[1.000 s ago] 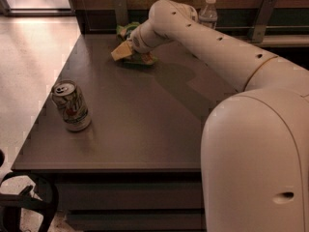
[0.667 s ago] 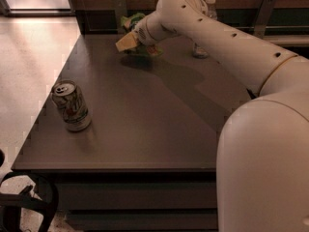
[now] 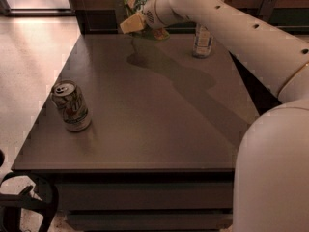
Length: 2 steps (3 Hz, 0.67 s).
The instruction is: Pick green rice chip bag
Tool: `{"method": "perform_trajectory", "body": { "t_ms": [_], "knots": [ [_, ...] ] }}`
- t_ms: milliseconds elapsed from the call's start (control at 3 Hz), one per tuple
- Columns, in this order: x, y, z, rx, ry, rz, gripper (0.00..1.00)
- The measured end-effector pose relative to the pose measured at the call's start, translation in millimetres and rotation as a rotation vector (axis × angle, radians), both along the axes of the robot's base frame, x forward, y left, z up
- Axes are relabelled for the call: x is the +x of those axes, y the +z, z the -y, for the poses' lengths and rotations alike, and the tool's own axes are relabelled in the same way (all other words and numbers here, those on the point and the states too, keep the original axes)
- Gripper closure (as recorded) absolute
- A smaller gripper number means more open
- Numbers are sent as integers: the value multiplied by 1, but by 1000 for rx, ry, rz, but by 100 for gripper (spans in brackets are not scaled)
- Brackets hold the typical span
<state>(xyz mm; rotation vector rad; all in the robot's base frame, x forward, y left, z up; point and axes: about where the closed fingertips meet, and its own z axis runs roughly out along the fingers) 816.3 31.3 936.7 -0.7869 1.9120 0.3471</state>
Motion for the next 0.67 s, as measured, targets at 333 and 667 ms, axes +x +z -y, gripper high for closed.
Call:
{"method": "perform_trajectory", "body": {
  "t_ms": [333,667],
  "knots": [
    [-2,21,10,50,40,34,100],
    [-6,33,15,90,78,54,100]
  ]
}}
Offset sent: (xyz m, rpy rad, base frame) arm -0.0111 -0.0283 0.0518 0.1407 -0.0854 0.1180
